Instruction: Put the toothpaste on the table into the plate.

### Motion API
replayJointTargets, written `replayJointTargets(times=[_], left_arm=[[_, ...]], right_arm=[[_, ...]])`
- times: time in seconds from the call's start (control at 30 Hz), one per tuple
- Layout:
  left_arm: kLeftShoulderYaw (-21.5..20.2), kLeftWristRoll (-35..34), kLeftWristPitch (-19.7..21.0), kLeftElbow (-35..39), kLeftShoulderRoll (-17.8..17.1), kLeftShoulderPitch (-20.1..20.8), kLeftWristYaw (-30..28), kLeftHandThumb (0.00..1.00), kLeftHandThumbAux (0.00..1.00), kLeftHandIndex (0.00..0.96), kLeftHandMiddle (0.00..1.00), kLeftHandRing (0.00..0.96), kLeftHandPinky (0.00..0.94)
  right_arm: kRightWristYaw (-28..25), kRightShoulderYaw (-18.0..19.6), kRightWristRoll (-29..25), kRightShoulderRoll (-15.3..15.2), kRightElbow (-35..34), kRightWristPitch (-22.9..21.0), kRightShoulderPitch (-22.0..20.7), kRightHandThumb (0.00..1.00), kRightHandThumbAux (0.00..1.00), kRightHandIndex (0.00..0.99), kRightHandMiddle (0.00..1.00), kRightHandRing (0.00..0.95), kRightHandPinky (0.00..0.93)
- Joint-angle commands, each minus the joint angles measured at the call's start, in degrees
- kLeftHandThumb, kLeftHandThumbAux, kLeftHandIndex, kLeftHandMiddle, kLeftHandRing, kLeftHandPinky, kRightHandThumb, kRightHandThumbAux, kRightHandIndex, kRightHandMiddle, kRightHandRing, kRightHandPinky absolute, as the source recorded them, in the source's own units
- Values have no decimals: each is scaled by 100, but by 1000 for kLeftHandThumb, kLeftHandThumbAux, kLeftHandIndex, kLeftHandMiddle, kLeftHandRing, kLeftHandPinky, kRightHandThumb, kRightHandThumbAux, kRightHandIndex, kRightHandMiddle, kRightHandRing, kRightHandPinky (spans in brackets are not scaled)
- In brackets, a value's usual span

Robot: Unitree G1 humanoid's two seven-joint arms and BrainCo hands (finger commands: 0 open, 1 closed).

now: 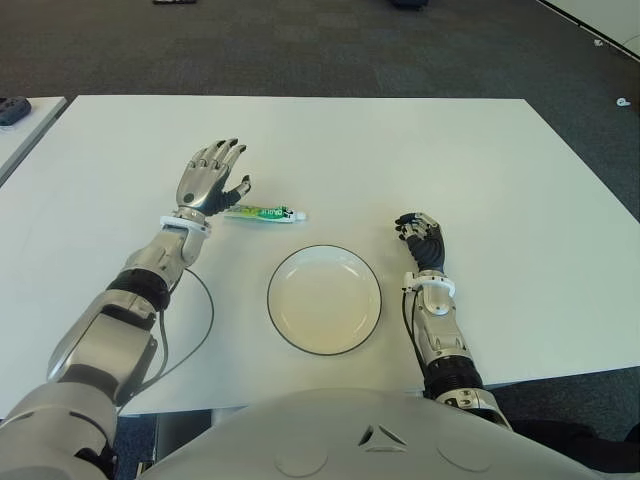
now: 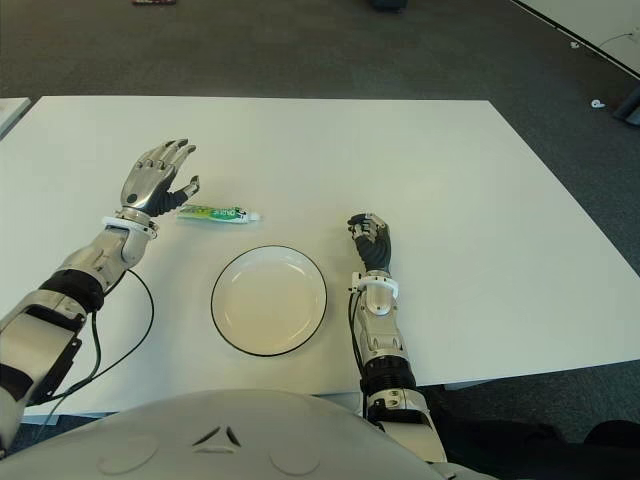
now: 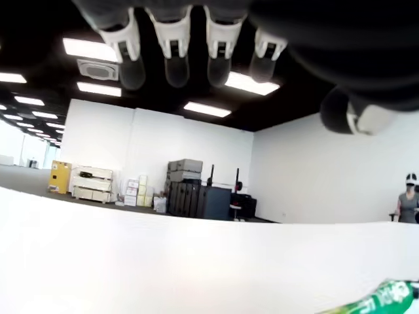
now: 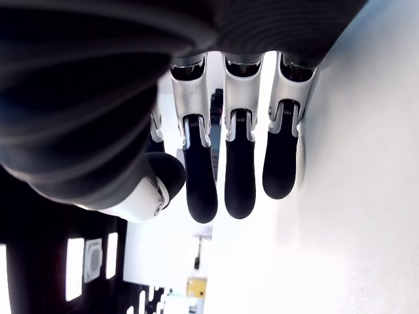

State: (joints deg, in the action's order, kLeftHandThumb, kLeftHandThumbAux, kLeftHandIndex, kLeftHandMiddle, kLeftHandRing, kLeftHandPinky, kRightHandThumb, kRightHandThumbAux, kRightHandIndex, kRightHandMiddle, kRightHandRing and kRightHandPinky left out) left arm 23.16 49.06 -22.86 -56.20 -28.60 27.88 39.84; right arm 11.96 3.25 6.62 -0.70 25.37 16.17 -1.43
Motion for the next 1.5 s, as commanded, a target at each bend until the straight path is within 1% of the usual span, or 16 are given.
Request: replayJointTargets(times=[0.03,0.2,0.43,0.83,1.13,1.5], left_arm=[[303,152,-101,-330,-72,232,-73,542,182,0,0,0,0],[542,190,-185,-547,-109,373,-159,535,177,0,0,0,0],[1000,357,-206,-746,-148,570,-546,511,181,0,0,0,0],[1678,654,-257,-1035,-82,672,-791,512,199,0,0,0,0],[2061,783,-456,-1122,-111,716,-1171,495,211,0,0,0,0],[2352,848,-591,-1125,-83,765,-1633,500,232,0,0,0,0]], right_arm=[[26,-26,12,41,0,-169,121,709,731,428,474,457,474],[24,-40,17,40,-51,-192,152,709,731,428,479,462,475],[-5,-47,-13,36,-85,-173,182,710,731,428,479,459,468],[30,-14,-41,62,-84,-154,199,711,731,429,474,449,457],[32,-2,-38,61,-131,-164,239,711,731,429,476,453,467],[16,-6,-16,26,-77,-100,232,709,732,428,478,461,473]])
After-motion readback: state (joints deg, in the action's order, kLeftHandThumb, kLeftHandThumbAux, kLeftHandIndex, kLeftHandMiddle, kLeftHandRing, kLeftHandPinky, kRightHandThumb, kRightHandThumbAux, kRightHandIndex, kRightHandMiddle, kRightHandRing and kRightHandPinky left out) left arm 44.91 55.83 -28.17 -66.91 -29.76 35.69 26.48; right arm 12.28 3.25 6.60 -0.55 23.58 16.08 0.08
